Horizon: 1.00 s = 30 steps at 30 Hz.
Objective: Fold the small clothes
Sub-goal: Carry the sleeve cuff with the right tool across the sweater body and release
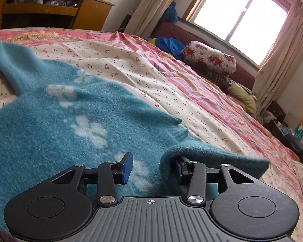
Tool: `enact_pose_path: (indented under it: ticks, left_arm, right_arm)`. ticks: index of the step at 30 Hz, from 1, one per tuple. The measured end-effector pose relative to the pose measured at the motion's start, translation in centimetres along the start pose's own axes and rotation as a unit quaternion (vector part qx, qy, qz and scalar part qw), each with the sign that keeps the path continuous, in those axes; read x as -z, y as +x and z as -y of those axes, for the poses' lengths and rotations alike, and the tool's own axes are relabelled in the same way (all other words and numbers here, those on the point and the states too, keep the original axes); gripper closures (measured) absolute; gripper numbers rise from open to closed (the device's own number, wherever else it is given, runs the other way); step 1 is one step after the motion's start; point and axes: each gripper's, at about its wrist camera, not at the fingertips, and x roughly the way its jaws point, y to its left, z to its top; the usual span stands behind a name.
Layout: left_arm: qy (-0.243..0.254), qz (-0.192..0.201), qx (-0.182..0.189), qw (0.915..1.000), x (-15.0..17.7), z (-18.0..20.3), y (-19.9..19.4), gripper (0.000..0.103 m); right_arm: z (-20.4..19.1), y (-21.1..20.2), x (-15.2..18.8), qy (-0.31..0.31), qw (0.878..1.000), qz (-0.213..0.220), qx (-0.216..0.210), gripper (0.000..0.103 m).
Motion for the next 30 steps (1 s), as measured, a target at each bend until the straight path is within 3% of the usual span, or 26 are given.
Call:
enact_pose_path:
  ticks: [11,14,19,30]
  left_arm:
    - [0.000,-0.020,0.015,0.9997,0.4,0.2,0.4,0.000]
    - [-0.007,-0.024,0.019,0.9995,0.4,0.0,0.6,0.000]
    - [-0.012,-0.030,0.021,0.9992,0.4,-0.2,0.7,0.000]
    - [-0.009,-0.033,0.036,0.9988,0.2,-0.1,0.8,0.000]
  right_arm:
    - [-1.3,0.0,0.1,-0.029,0.999,0.014,-0.017,0.061]
    - [-1.4,0.0,0.1,-0.032,0.999,0.015,-0.020,0.056]
    - [-1.6,-0.1,0.0,-0.041,0.999,0.023,-0.014,0.050]
    - [-2.8,-0.4,-0.1,-0.109,0.994,0.016,0.006,0.049]
